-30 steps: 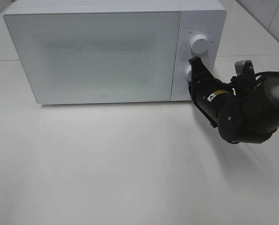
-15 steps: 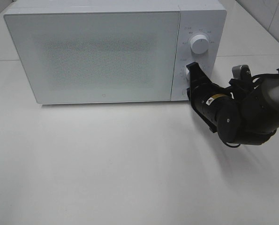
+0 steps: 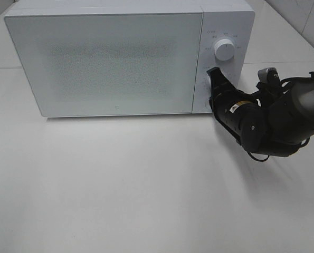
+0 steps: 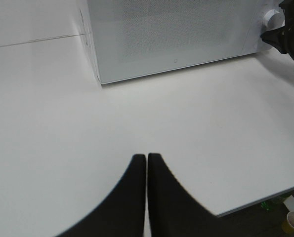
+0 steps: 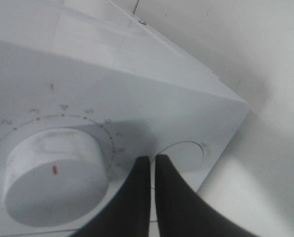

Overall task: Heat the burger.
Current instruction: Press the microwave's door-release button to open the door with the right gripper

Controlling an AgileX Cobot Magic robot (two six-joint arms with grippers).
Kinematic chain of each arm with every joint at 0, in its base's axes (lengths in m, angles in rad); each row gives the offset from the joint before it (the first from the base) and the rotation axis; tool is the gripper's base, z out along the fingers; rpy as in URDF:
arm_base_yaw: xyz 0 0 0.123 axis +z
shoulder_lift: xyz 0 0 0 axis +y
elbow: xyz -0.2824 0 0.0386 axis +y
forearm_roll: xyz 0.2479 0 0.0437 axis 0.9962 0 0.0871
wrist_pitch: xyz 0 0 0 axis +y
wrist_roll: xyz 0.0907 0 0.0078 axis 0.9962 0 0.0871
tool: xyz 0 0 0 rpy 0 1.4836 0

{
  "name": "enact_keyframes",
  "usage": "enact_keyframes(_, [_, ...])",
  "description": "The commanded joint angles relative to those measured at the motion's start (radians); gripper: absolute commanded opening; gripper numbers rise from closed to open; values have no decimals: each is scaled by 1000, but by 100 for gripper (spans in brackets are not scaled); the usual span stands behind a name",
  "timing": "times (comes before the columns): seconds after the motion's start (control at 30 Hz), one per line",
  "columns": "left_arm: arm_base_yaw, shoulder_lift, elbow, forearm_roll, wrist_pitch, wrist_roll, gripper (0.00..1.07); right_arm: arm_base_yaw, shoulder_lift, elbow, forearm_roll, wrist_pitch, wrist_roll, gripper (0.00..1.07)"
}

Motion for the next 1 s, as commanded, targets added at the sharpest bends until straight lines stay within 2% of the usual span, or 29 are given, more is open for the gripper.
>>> enact_keyframes(0.03, [0,-19,3,-8,-8,2,0,-5,-2,-12,-5,24,-34,1])
enact_keyframes(0.77, [0,-19,3,-8,-8,2,0,-5,58,-16,17,-79,-10,1])
enact_keyframes(1.0, [0,-19,3,-8,-8,2,0,-5,80,-51,-25,-74,-3,1])
